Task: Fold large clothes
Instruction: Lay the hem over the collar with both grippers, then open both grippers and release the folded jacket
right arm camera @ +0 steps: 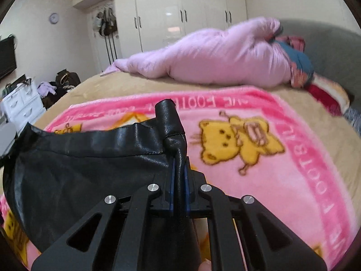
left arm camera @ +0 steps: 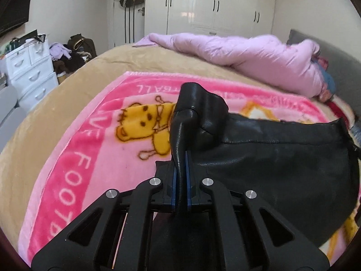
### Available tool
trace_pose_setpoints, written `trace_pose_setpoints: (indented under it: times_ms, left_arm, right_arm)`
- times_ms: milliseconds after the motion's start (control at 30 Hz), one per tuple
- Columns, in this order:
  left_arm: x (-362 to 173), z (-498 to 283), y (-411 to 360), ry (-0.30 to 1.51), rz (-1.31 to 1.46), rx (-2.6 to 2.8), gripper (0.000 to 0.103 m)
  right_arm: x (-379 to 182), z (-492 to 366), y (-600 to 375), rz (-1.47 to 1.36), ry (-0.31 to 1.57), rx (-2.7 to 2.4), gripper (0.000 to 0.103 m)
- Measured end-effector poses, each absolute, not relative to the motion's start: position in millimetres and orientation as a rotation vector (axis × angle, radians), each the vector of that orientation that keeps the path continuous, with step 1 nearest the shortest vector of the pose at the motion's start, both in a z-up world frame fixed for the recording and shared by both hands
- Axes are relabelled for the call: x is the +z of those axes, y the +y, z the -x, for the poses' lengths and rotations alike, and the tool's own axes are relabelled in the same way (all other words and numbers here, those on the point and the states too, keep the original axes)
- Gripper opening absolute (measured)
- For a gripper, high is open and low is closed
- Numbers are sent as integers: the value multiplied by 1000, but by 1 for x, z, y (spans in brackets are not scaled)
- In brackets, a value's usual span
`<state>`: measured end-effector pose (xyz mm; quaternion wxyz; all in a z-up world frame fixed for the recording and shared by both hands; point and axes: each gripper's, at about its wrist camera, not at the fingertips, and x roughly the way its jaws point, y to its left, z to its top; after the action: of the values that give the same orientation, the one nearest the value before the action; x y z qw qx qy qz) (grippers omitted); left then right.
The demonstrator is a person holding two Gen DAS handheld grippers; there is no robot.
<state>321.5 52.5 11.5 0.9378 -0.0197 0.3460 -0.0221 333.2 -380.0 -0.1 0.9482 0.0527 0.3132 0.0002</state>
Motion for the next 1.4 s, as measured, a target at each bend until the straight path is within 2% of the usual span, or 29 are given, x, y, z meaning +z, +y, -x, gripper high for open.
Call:
trace_pose_setpoints:
  times_ms: [167, 267, 567, 667, 733, 833, 900, 967, 1133, 1233, 1400]
  left_arm:
    - [-37, -337, 40, 797, -37, 4, 3]
    - [-57, -334, 36, 800, -96, 15, 7]
    - [-57, -326, 43, 803, -54, -2, 14]
    - [-50, -321, 43, 797, -54, 7, 15]
    - [-46, -316, 44, 795, -53, 11, 19]
    - [-41, -310, 46, 801, -40, 12, 30]
    - [-37, -303, 44, 802, -41, 2, 32]
    - [-32, -296, 41, 797, -56, 0, 41]
    - [-17, -275, 38, 769, -64, -4, 43]
    - [-11, -262, 37, 759, -63, -8, 59]
    - [-19, -248, 36, 798, -72, -12, 60]
  right_arm:
    - [-45, -357, -378, -116, 808, -62, 8]
    - [-63, -360, -382, -144, 850, -91, 17]
    - [-74, -352, -374, -96, 855, -144, 25]
    - [-66, -343, -372, -81, 840, -186, 50]
    - [-58, -334, -372, -114, 826, -171, 53]
    - [-42, -316, -367, -146, 773, -139, 70]
    - [-27, -300, -354, -114, 720, -117, 71]
    - [-17, -288, -342, -83, 684, -93, 76]
    - [1, -252, -302, -60, 618, 70, 78]
    - [5, -236, -276, -67, 611, 180, 78]
    - [-3, -220, -230, -49, 648, 306, 78]
